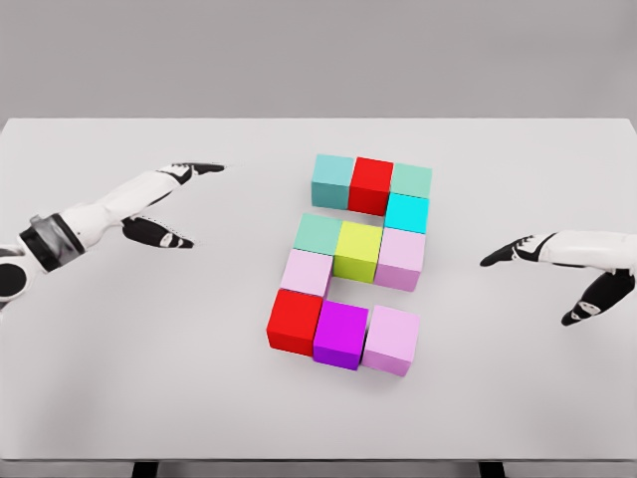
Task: Assemble the squares on the desktop into the number 2
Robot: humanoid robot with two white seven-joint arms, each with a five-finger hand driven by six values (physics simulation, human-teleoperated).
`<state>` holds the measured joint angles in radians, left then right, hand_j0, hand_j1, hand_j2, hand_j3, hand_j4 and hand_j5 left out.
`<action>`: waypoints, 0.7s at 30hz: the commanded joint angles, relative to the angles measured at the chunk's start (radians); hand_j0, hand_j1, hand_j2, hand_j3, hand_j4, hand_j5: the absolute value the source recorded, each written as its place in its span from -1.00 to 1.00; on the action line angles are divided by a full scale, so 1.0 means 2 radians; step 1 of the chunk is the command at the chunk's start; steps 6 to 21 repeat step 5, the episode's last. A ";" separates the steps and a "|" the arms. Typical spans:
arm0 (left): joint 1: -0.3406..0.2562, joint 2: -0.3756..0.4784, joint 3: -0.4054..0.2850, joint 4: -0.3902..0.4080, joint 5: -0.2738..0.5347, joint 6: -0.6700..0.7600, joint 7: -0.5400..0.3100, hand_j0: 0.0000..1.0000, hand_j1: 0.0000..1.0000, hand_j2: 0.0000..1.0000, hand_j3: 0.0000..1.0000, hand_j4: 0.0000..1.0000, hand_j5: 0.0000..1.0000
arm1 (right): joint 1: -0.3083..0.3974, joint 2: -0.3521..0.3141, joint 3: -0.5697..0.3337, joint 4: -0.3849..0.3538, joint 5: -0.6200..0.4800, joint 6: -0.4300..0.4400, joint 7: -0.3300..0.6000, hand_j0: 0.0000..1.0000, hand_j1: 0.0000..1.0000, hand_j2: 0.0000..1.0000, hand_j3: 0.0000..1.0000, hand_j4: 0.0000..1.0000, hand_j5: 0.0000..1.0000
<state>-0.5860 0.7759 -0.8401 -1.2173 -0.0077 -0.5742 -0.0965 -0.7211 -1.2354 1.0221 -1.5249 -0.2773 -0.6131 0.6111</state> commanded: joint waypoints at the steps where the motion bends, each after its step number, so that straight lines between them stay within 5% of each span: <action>1: 0.002 0.051 0.000 -0.010 0.006 -0.018 -0.001 1.00 1.00 1.00 1.00 1.00 1.00 | 0.000 0.000 -0.001 0.000 -0.003 0.001 0.000 1.00 1.00 1.00 1.00 1.00 1.00; 5: 0.008 0.082 -0.001 0.002 -0.003 -0.018 -0.002 1.00 1.00 1.00 1.00 1.00 1.00 | -0.001 0.000 -0.001 0.000 -0.003 0.001 0.000 1.00 1.00 1.00 1.00 1.00 1.00; 21: 0.008 0.082 -0.001 0.002 -0.003 -0.018 -0.002 1.00 1.00 1.00 1.00 1.00 1.00 | -0.001 0.000 -0.001 0.000 -0.003 0.001 0.000 1.00 1.00 1.00 1.00 1.00 1.00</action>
